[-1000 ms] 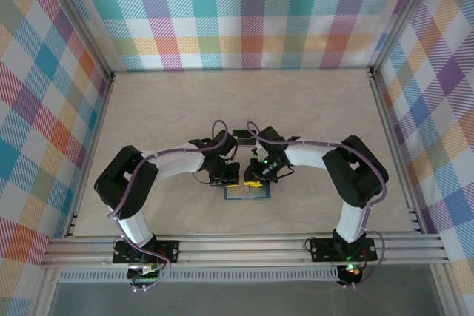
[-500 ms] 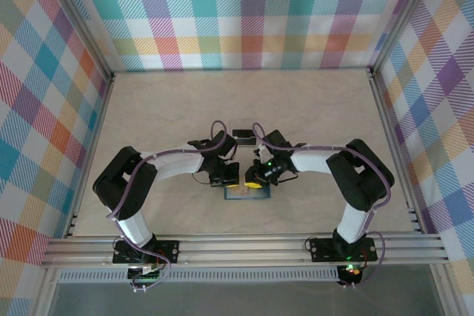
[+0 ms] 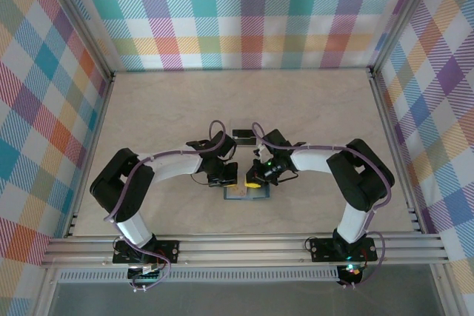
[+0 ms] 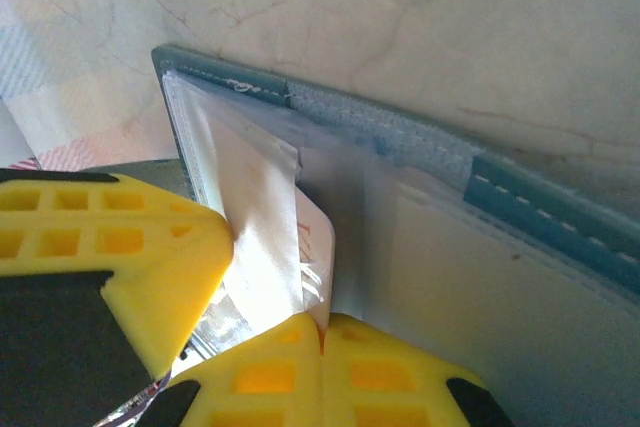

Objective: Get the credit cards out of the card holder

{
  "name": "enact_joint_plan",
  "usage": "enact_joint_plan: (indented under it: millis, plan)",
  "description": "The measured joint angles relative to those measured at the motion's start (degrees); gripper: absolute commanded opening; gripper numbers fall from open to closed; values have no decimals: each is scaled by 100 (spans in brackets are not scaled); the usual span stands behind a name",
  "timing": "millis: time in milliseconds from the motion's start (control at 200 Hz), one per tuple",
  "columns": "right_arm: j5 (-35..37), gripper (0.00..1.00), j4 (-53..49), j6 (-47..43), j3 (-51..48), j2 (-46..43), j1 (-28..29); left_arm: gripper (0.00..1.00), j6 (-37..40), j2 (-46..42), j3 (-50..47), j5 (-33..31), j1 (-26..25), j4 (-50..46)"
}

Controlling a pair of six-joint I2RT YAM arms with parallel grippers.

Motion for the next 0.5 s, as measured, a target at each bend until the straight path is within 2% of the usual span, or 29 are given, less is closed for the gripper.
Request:
enact_joint_plan:
  millis: [370,500]
  plan:
    - [404,1,-719,-254,2,-487,0,4,146,-188,-223,-109,81,-17]
    - [710,1,-1364,-481,201,-520,0,4,146,-238,-291,-116,83,11]
